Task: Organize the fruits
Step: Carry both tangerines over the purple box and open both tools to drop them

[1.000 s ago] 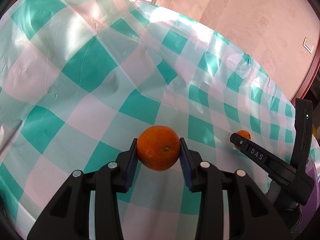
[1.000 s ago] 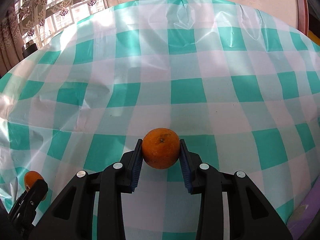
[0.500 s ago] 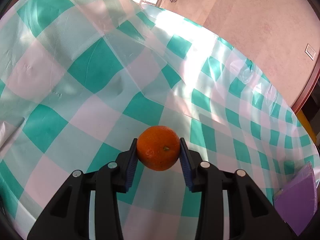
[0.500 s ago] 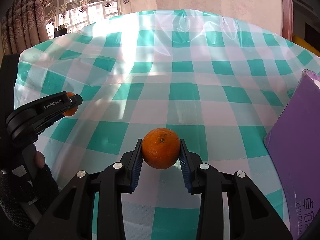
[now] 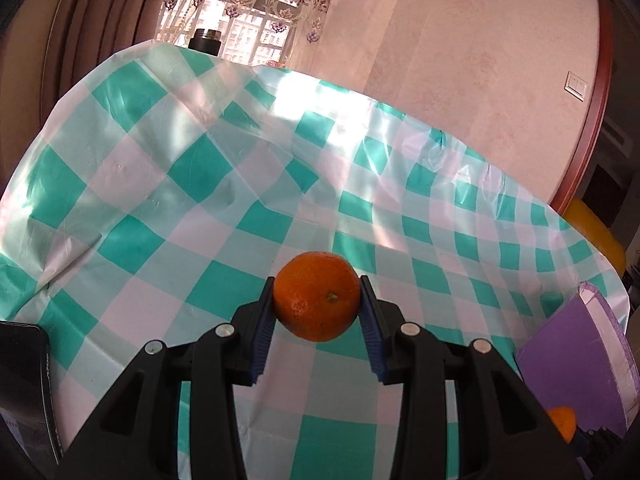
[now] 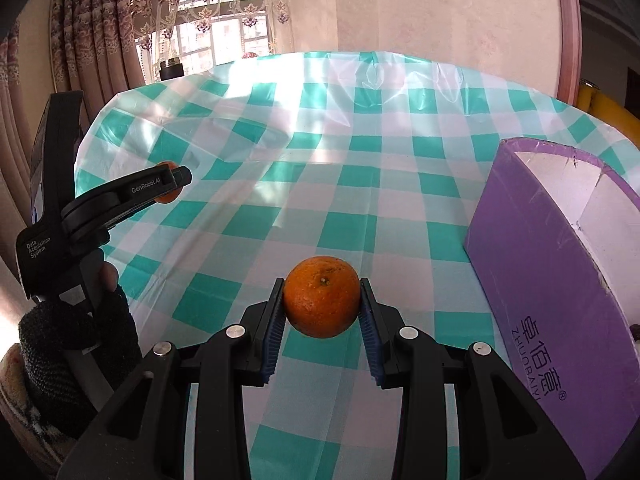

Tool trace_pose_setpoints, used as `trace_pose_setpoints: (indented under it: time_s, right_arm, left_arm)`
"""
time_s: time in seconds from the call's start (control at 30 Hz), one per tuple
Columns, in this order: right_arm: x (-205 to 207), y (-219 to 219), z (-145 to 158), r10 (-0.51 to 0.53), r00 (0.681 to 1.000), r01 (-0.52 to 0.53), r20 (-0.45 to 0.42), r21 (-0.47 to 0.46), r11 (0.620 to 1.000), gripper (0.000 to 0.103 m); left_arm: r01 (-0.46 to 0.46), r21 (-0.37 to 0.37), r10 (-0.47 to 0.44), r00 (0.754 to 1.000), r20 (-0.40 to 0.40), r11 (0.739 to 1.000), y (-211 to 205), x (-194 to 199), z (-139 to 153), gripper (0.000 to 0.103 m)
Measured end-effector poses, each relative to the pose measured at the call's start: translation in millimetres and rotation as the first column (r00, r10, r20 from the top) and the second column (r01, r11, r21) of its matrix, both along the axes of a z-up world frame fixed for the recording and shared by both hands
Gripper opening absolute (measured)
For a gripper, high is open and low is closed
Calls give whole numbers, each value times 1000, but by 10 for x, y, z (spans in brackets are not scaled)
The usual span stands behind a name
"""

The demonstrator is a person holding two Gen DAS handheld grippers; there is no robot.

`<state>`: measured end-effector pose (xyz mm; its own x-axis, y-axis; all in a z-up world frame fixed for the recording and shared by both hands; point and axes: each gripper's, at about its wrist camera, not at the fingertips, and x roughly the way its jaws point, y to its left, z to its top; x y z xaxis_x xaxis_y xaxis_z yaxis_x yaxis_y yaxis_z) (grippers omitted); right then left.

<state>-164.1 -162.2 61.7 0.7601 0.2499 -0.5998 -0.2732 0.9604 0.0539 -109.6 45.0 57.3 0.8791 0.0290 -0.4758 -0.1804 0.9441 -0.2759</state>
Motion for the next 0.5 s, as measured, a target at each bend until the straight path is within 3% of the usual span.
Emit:
trace_pose_setpoints:
  time_s: [0.23,0.5]
  right_arm:
    - [-386,-573,473,-77,987,72,143,38,997,35]
    - [-426,-1349,550,-264,952,258,157,60,964,35]
  left_arm:
    - [188,118,-200,974,107,975,-801,-370,385,40]
    - [363,197,-392,911,131,911,-1560,-537,677,40]
